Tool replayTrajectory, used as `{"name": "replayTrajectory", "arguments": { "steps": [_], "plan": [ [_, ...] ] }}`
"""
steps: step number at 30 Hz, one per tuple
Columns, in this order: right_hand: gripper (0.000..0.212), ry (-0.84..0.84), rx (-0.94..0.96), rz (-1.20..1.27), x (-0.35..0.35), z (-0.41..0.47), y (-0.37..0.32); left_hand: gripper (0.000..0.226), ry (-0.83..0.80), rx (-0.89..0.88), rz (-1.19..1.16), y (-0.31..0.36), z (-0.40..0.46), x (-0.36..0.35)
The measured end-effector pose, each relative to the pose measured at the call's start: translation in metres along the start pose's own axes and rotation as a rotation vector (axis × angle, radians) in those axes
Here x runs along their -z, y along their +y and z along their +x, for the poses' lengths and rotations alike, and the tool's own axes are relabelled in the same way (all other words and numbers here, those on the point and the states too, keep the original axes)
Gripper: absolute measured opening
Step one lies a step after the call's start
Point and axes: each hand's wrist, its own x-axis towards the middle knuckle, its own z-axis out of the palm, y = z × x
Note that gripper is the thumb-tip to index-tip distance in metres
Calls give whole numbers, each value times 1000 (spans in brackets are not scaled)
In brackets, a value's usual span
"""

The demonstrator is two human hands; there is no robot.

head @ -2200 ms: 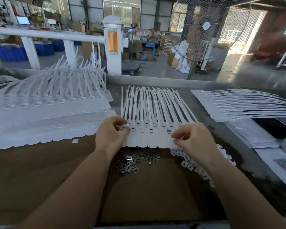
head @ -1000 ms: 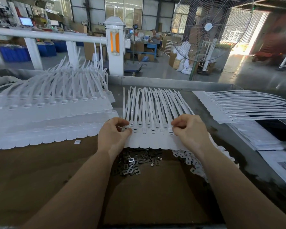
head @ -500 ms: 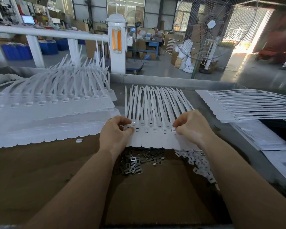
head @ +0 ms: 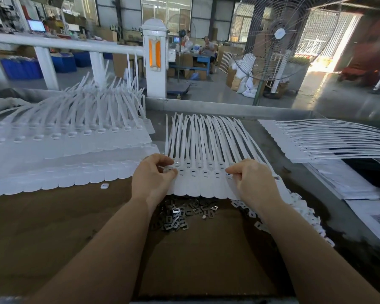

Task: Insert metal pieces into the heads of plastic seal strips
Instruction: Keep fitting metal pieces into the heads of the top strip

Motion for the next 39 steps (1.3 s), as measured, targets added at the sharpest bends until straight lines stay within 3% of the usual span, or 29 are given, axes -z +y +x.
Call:
{"name": "replayTrajectory", "arguments": {
  "steps": [6,10,17,27,33,39],
  "plan": [
    [26,49,-31,32,0,1,3,16,1,-10,-4,0,1,0],
    [36,-30,6,-73,-8,1,6,16,2,-3,-9,0,1,-1],
    [44,24,15,-46,-11,0,12,17,2,2,-9,-1,2,-1],
    [33,90,76,-117,-14,-10,7,16,-1,-1,-7,0,1,-1],
    [31,117,32,-27,-16,-11,10,17,1,5,-3,-1,2,-2],
    [38,49,44,-42,-9,-11,9,16,10,2,-4,-1,3,-3]
  ]
}}
